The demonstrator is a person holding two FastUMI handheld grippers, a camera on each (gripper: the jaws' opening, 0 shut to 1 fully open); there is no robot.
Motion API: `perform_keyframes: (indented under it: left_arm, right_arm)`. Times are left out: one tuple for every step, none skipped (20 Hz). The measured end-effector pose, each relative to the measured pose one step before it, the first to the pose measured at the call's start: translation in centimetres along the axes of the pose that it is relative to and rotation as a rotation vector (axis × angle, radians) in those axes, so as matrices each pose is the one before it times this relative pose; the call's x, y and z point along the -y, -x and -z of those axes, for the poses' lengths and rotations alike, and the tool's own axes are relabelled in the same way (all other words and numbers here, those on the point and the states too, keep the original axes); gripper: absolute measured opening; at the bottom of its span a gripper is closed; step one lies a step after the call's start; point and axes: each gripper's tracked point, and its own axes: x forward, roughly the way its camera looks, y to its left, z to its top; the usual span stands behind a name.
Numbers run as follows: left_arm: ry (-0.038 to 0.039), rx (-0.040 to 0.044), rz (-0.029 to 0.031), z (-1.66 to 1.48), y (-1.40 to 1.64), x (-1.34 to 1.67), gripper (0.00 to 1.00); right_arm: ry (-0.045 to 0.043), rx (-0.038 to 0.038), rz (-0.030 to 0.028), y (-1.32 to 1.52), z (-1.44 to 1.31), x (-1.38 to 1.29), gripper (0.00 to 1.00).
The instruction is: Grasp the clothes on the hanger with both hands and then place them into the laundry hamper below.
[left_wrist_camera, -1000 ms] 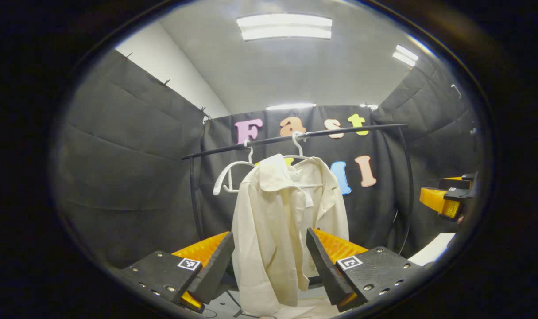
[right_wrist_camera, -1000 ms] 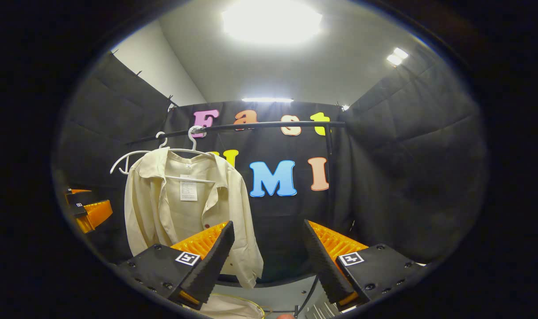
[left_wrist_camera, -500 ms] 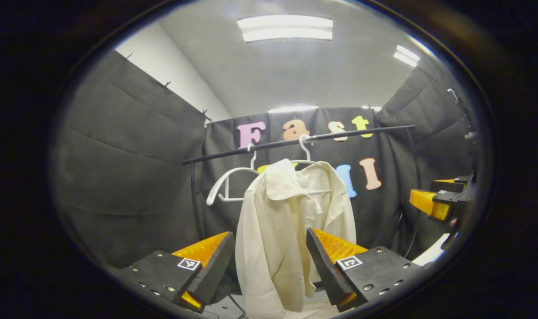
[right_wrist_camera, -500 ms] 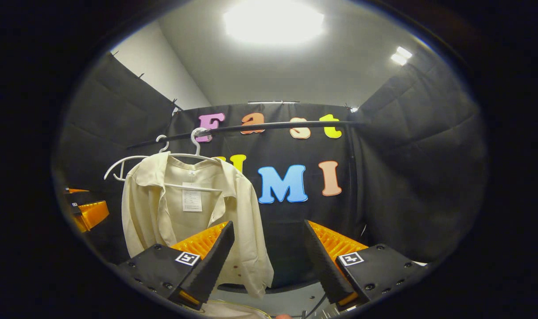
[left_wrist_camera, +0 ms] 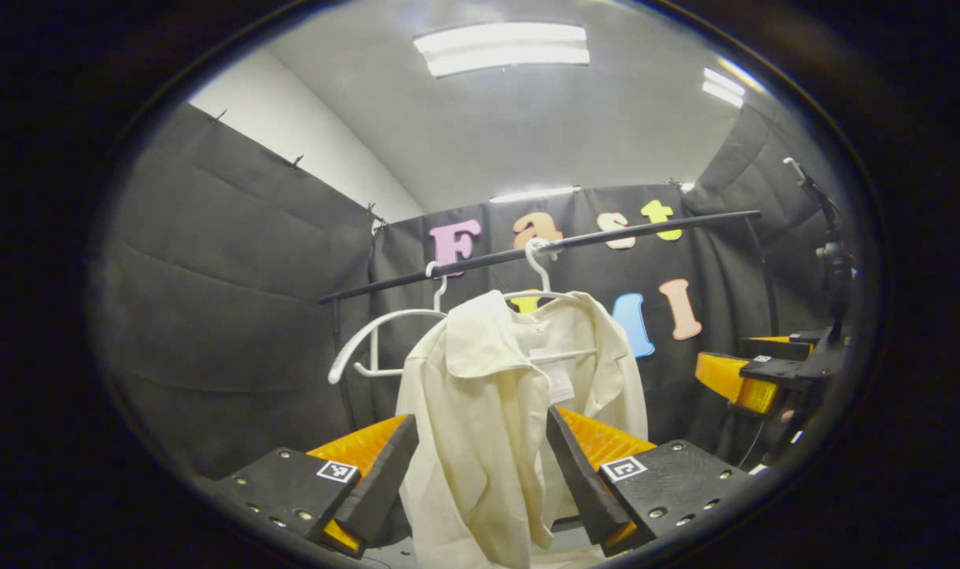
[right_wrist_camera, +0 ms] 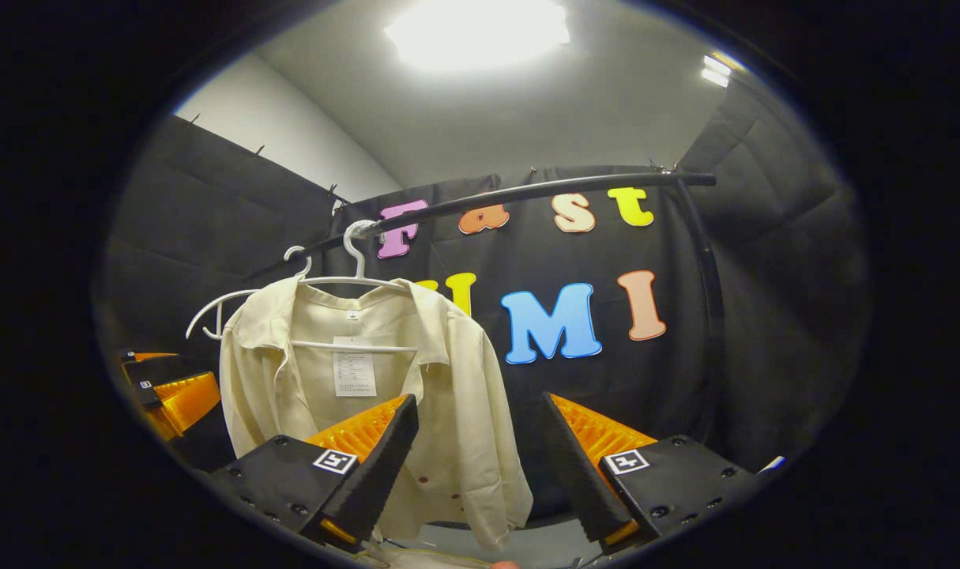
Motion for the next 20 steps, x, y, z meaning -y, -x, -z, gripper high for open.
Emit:
perform_keyframes:
  left_arm:
    - [-0.00299, 0.00048, -0.00837, -0.094, -0.752, 0.493, 0.95]
    - [-0.00721, -0.00024, -0.00848, 0.153, -0.755, 0.369, 0.95]
    - [-0.00901, 0.00248, -0.00806, -0.071, -0.642, 0.63, 0.95]
    - [-0.00918, -0.00077, -0.00788, 0.176, -0.877, 0.51, 0.95]
    - [-0.00624, -0.00345, -0.00614, 0.063, -0.712, 0.522, 0.95]
    - [-0.00336, -0.00251, -0.00474, 0.158, -0.69, 0.632, 0.95]
    - [-0.00166, -0.00212, -0.00483, 0.123, -0.651, 0.46, 0.95]
    - [-0.00241, -0.00077, -0.00657, 0.148, -0.633, 0.448, 0.95]
    - [-0.00204, -0.00212, -0.00657, 0.123, -0.63, 0.378, 0.95]
    - [-0.00145, -0.00168, -0.00682, 0.181, -0.759, 0.172, 0.95]
    - [-0.00168, -0.00201, -0.00644, 0.046, -0.672, 0.34, 0.95]
    - [-0.00248, -0.00071, -0.00914, 0.137, -0.665, 0.248, 0.95]
    - [-0.00283, 0.00054, -0.00986, -0.032, -0.735, 0.078, 0.95]
    - [-0.0039, -0.00107, -0.01046, 0.211, -0.335, -0.035, 0.95]
    - [-0.0042, -0.00269, -0.01277, 0.16, -0.528, -0.068, 0.95]
    - [-0.00158, -0.00308, -0.01061, 0.233, -0.551, -0.195, 0.95]
    - [-0.00104, -0.00282, -0.01205, 0.252, -0.402, -0.179, 0.95]
    - [-0.00041, -0.00497, -0.012, 0.255, -0.491, -0.121, 0.95]
    - [-0.00041, -0.00439, -0.01194, 0.355, -0.186, -0.022, 0.95]
    - [-0.00201, -0.00495, -0.01287, 0.201, -0.012, -0.162, 0.95]
  right_arm:
    - [-0.00508, 0.00069, -0.0155, -0.879, 0.065, -0.102, 0.97]
    - [-0.00372, -0.00054, -0.01541, -0.887, 0.041, -0.143, 0.97]
    - [-0.00272, 0.00005, -0.01344, -0.853, 0.134, -0.076, 0.96]
    - [-0.00306, -0.00144, -0.0131, -0.899, 0.097, -0.107, 0.96]
    - [-0.00479, -0.0044, -0.01696, -0.781, 0.252, -0.279, 0.96]
    - [-0.00661, -0.00355, -0.01812, -0.793, 0.241, -0.26, 0.96]
    - [-0.00719, -0.00025, -0.01696, -0.696, 0.111, -0.23, 0.96]
    - [-0.0068, 0.00206, -0.01425, -0.747, -0.008, -0.216, 0.96]
    - [-0.00577, 0.00136, -0.01492, -0.676, 0.163, -0.294, 0.96]
    - [-0.00608, 0.00066, -0.01545, -0.724, 0.054, -0.273, 0.96]
    - [-0.00618, -0.00041, -0.01531, -0.641, 0.208, -0.237, 0.96]
    - [-0.00808, 0.00035, -0.01908, -0.726, 0.128, -0.246, 0.96]
    - [-0.00814, 0.00013, -0.01743, -0.643, 0.084, -0.39, 0.96]
    - [-0.00842, -0.00164, -0.01775, -0.641, 0.142, -0.289, 0.96]
    - [-0.00727, -0.00192, -0.01266, -0.583, 0.14, -0.17, 0.96]
    - [-0.00589, -0.00271, -0.01139, -0.542, 0.101, -0.088, 0.96]
    - [-0.00569, -0.00084, -0.00789, -0.594, 0.11, -0.081, 0.96]
    - [-0.0056, -0.00046, -0.00829, -0.573, 0.066, -0.093, 0.96]
    - [-0.00444, 0.00104, -0.00463, -0.271, 0.134, -0.106, 0.96]
    - [-0.00452, -0.00196, -0.00104, -0.431, 0.138, 0.058, 0.96]
